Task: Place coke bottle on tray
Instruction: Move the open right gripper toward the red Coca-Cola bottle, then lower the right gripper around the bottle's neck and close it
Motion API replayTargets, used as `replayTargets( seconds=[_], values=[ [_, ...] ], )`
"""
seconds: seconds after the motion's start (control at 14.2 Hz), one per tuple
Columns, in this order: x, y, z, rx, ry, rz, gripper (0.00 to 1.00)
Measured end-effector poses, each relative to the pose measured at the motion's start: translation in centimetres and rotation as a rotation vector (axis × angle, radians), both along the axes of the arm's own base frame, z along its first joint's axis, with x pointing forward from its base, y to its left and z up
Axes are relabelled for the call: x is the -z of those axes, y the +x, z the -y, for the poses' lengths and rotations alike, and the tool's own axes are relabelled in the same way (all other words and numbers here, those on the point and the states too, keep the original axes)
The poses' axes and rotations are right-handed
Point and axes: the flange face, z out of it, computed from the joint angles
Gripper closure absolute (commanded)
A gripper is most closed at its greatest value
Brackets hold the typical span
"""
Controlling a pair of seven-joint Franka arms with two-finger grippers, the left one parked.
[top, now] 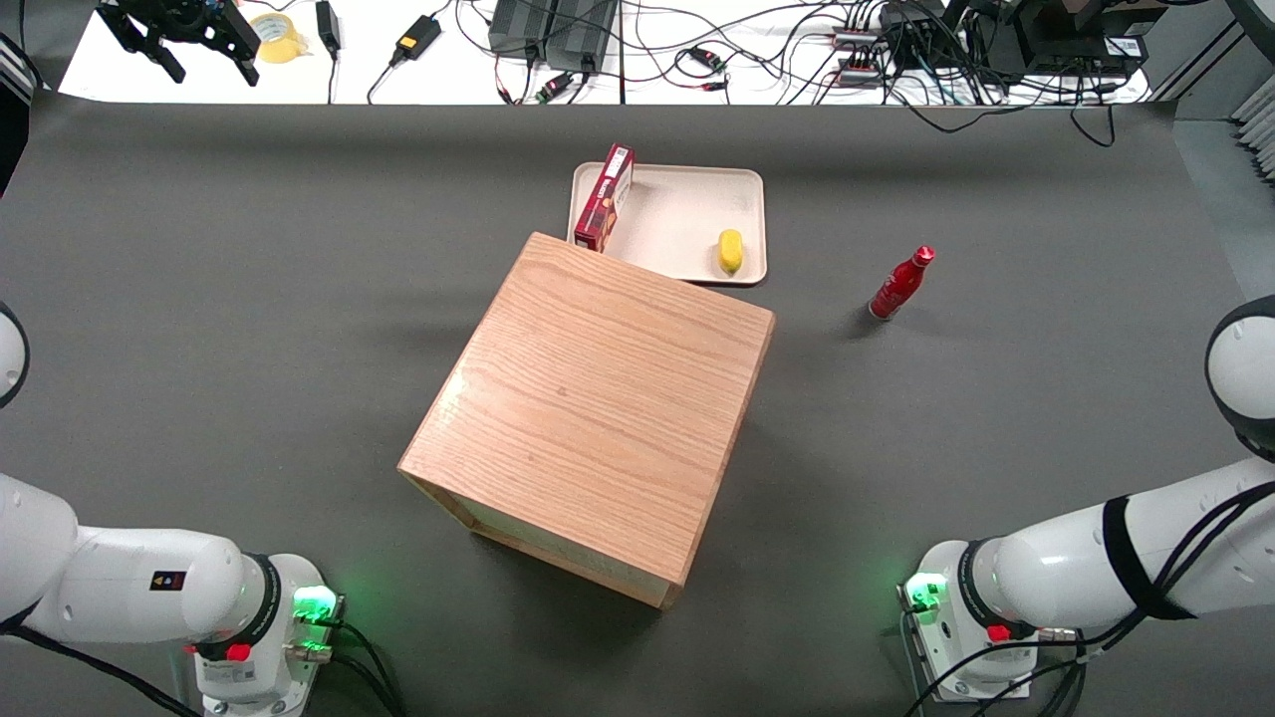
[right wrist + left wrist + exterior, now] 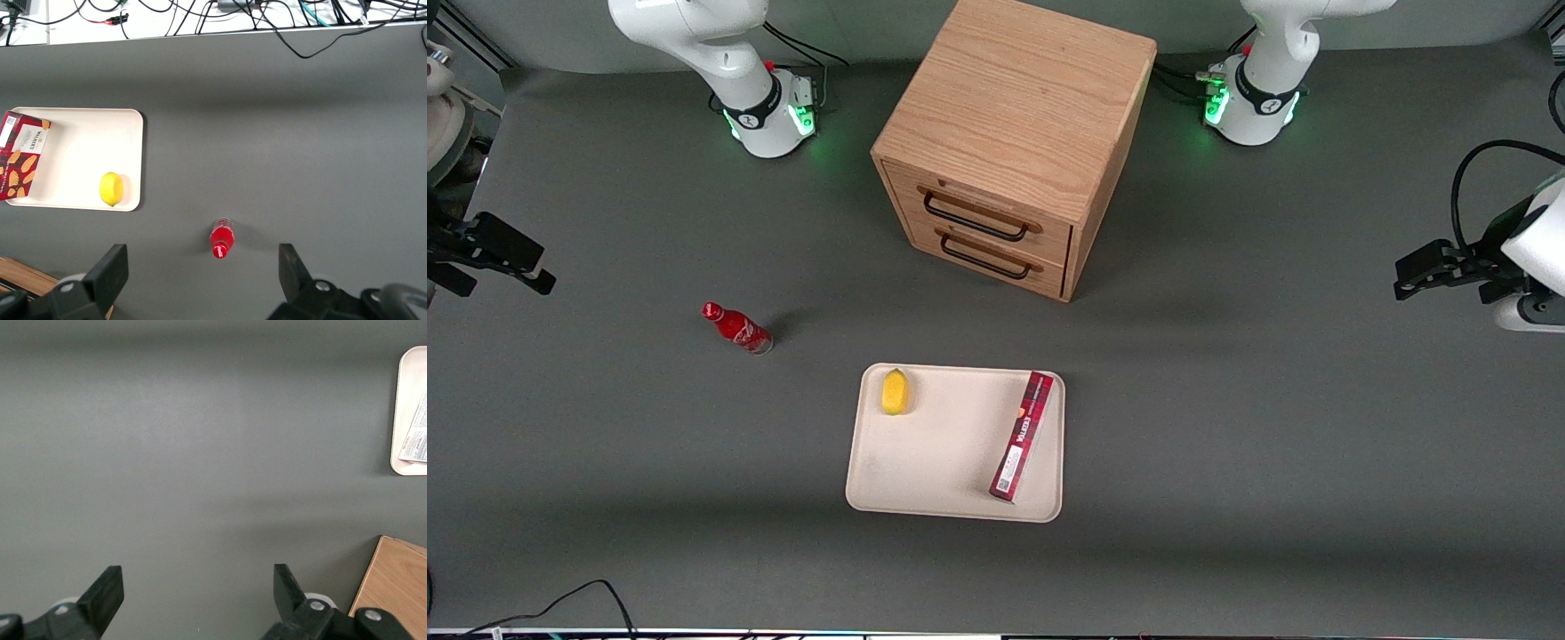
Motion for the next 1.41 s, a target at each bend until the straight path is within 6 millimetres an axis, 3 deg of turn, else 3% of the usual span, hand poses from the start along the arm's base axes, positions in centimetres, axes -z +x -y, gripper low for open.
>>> replayTargets(
  seconds=[0.42, 0.85, 0.99, 1.2, 1.27, 1.41],
  values=[
    [0.6, 0.0, 0.0, -0.002, -0.001, -0.027, 0.0],
    [3.1, 0.9, -1.4, -0.025, -0.005, -0.082, 0.0],
    [6.7, 1.6, -2.8, -0.059, -0.042, -0.141, 0.0],
    [15.5, 2.4, -5.7, -0.127, -0.085, -0.185, 0.0],
    [18.4, 2.3, -5.8, -0.156, -0.089, -0.188, 0.0],
    [23.3, 1.2, -5.1, -0.182, -0.089, -0.191, 0.11]
  ],
)
